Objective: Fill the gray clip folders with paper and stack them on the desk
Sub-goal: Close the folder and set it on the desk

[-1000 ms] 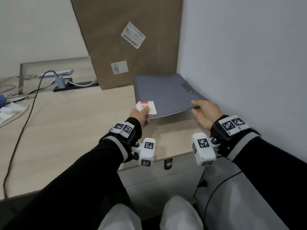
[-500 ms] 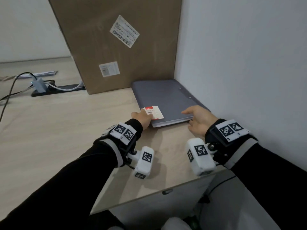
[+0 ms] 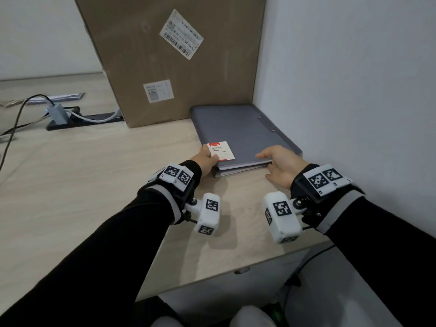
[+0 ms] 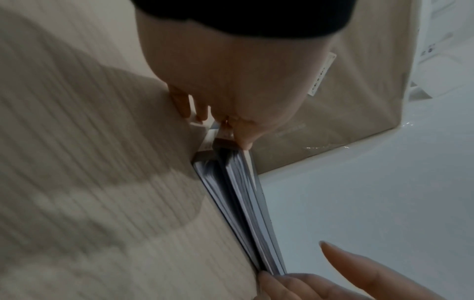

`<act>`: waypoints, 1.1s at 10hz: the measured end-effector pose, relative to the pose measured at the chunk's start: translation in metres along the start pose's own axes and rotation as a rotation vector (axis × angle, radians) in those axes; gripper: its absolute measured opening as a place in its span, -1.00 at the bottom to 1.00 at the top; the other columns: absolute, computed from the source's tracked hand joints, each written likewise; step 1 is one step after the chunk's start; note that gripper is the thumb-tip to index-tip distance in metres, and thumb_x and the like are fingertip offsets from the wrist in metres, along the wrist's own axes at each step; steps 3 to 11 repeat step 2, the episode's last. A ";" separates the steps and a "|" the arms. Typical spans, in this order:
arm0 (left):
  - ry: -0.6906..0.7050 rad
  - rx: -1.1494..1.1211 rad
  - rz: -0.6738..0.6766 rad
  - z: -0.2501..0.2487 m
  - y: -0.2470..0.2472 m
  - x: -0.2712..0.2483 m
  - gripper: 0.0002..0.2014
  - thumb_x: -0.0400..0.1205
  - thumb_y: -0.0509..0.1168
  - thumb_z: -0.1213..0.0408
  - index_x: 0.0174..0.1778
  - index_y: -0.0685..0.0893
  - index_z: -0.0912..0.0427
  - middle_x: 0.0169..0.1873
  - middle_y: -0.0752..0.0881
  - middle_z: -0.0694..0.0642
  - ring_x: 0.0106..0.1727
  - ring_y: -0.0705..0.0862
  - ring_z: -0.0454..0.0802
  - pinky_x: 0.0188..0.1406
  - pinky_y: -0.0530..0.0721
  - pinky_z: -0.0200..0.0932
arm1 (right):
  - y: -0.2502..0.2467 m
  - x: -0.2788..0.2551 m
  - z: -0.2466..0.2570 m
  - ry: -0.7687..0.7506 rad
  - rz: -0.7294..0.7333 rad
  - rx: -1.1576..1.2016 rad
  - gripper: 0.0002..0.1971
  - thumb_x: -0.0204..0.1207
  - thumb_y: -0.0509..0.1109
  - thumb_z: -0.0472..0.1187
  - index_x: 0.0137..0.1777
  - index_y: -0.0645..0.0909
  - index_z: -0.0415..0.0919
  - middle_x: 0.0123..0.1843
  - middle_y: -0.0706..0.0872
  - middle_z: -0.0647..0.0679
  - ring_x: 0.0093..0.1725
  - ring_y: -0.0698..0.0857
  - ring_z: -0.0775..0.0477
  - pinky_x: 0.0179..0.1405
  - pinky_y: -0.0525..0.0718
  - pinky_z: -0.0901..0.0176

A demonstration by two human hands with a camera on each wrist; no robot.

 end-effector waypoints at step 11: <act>0.060 -0.142 -0.065 0.004 -0.013 -0.016 -0.42 0.74 0.04 0.10 0.65 0.08 0.20 0.62 0.28 0.11 0.60 0.33 0.11 0.56 0.25 -0.11 | -0.013 -0.021 0.006 -0.053 -0.092 -0.189 -0.26 0.31 0.40 -0.30 0.55 0.30 -0.31 0.61 0.29 -0.27 0.57 0.35 -0.26 0.12 0.47 0.00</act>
Point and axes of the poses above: each hand's wrist, its own x-axis towards the middle knuckle, its own y-axis out of the palm, z = x × y, the point moved 5 cm from there along x, towards the middle knuckle
